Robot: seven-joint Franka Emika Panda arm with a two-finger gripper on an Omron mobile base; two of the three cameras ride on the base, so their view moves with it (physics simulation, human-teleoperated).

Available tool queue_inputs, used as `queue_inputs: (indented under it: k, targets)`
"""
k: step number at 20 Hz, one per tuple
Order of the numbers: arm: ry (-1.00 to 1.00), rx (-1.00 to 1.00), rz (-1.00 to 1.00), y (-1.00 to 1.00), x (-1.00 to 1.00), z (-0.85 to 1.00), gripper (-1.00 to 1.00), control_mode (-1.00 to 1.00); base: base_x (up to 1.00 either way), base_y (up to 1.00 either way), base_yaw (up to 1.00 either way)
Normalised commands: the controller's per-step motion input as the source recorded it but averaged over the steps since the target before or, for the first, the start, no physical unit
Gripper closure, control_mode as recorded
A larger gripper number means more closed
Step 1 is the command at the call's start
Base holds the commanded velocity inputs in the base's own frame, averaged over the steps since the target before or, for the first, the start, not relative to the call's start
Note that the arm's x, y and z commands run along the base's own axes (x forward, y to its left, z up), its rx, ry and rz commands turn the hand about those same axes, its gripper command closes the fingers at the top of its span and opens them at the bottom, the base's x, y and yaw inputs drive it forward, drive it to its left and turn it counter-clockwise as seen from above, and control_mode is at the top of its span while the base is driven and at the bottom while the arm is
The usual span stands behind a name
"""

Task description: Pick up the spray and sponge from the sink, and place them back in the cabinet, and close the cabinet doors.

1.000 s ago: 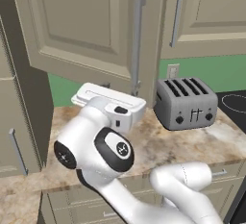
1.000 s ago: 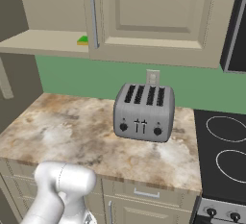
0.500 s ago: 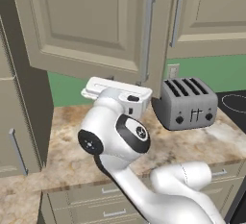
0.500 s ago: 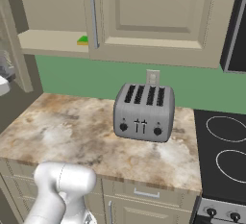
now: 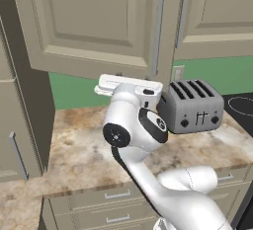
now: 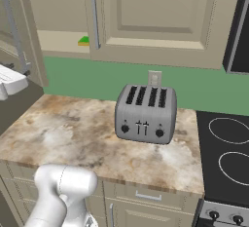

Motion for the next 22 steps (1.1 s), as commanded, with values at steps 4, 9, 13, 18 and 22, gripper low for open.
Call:
queue_inputs:
  k: [4,9,13,18,22]
  targets:
    - [0.00,0.00,0.09,-0.19,0.37,0.00,-1.00,-1.00,0.00,0.00,0.00]
    - [0.00,0.00,0.09,-0.17,0.36,0.00,-1.00,-1.00,0.00,0.00,0.00]
    - [0.00,0.00,0.09,-0.16,0.37,0.00,-1.00,-1.00,0.00,0.00,0.00]
    - [0.00,0.00,0.08,-0.17,0.37,0.00,-1.00,-1.00,0.00,0.00,0.00]
    - [0.00,0.00,0.07,-0.14,0.38,0.00,-1.00,-1.00,0.00,0.00,0.00]
